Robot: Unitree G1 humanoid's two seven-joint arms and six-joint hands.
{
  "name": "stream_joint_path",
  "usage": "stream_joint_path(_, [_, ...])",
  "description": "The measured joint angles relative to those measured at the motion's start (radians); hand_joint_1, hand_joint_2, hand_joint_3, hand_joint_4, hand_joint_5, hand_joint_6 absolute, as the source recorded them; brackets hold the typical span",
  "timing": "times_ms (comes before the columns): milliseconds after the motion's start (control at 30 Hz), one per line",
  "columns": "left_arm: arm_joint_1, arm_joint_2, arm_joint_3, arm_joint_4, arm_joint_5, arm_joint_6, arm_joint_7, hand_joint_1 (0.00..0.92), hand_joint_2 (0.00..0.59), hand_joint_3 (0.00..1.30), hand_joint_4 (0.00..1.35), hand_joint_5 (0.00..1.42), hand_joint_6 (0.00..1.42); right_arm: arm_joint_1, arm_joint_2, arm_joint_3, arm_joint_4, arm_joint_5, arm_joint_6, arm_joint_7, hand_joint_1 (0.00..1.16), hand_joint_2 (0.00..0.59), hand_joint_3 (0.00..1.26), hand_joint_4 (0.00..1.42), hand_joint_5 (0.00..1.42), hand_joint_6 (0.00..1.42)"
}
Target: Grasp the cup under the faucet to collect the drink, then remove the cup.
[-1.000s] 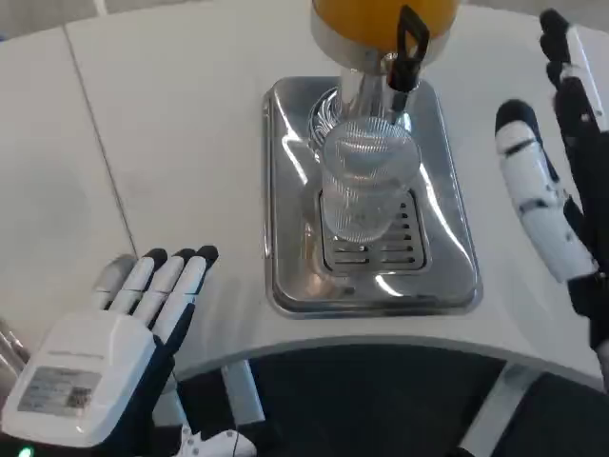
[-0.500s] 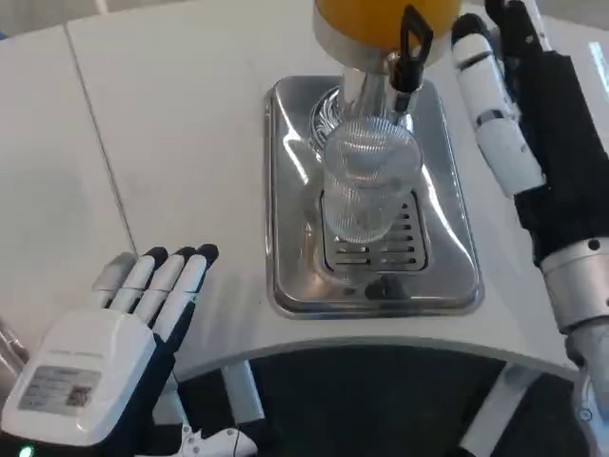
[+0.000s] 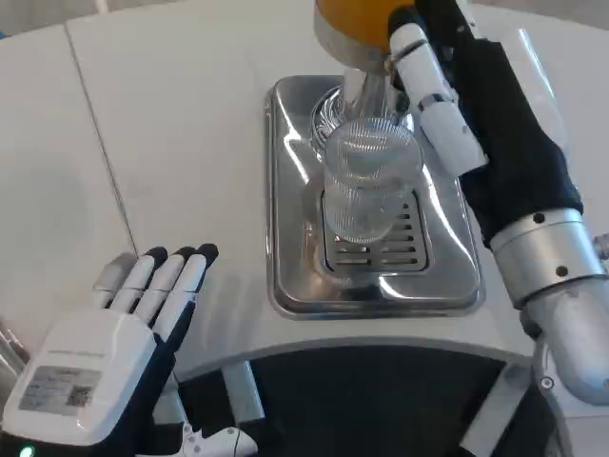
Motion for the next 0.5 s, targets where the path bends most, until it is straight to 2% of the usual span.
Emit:
stream_joint_path(133, [0.001, -0.005, 0.0, 0.0, 0.0, 0.0, 0.0, 0.0, 0.022, 0.0, 0.0, 0.0, 0.0, -0.008, -0.009, 0.007, 0.0, 0.021, 0.014, 0.008, 0.0, 0.548, 0.0, 0.0, 0.0, 0.0])
stream_joint_path(300, [0.005, -0.007, 0.002, 0.0, 0.0, 0.0, 0.0, 0.0, 0.022, 0.0, 0.0, 0.0, 0.0, -0.048, -0.068, 0.003, 0.0, 0.059, 0.056, 0.063, 0.0, 0.547, 0.0, 0.0, 0.0, 0.0])
stream_joint_path(500, [0.001, -0.009, 0.001, 0.0, 0.0, 0.0, 0.0, 0.0, 0.022, 0.0, 0.0, 0.0, 0.0, -0.082, -0.115, 0.014, -0.017, 0.08, 0.132, 0.108, 0.0, 0.55, 0.0, 0.0, 0.0, 0.0])
